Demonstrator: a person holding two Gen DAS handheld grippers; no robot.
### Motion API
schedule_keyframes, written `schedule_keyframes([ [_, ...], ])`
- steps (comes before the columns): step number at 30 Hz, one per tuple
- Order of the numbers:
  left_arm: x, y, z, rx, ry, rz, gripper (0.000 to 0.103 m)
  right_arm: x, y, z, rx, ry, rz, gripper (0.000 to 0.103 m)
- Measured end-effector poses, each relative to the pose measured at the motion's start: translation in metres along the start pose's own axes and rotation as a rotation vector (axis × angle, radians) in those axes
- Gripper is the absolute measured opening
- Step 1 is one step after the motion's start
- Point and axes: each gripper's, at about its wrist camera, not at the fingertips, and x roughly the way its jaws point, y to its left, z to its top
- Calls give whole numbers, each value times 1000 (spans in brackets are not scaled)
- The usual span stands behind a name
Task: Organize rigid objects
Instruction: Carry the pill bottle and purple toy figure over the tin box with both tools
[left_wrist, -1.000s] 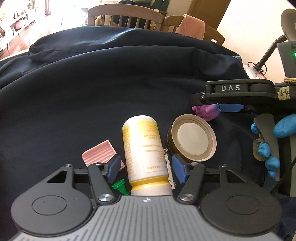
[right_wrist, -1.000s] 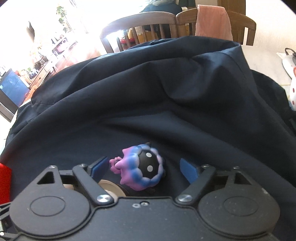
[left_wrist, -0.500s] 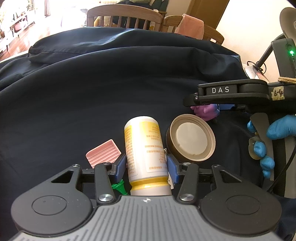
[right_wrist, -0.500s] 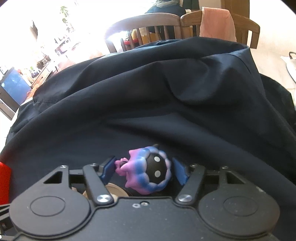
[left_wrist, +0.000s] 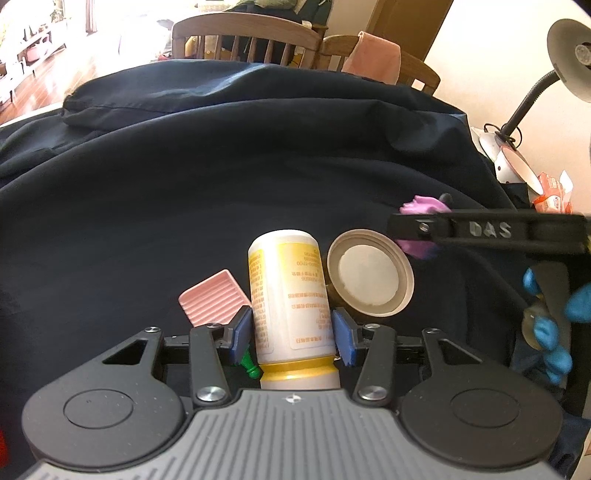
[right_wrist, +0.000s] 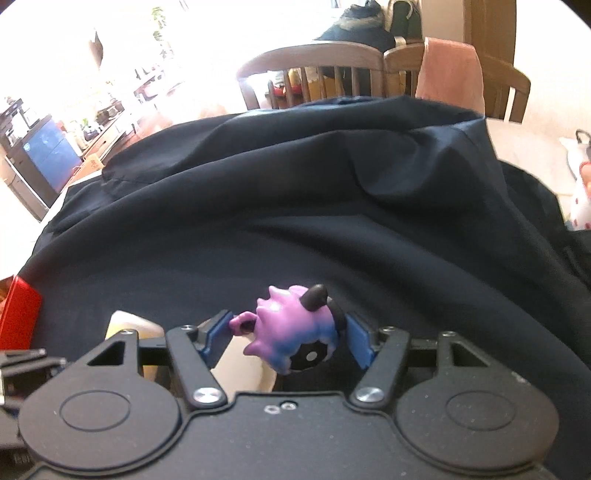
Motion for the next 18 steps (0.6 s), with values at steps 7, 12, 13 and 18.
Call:
schedule_keyframes([
  [7, -19, 8, -5, -23, -13, 2, 46, -26, 14, -6, -34, -13, 13, 65],
  [12, -33, 15, -8, -37, -14, 3, 46, -45, 28, -9, -48, -16, 38, 65],
  [13, -37, 17, -10, -40, -15, 2, 46, -49, 31, -10, -52, -19, 45, 65],
  [18, -56, 29, -16, -60, -13, -4, 46, -66, 51, -16, -85, -24, 77, 65],
])
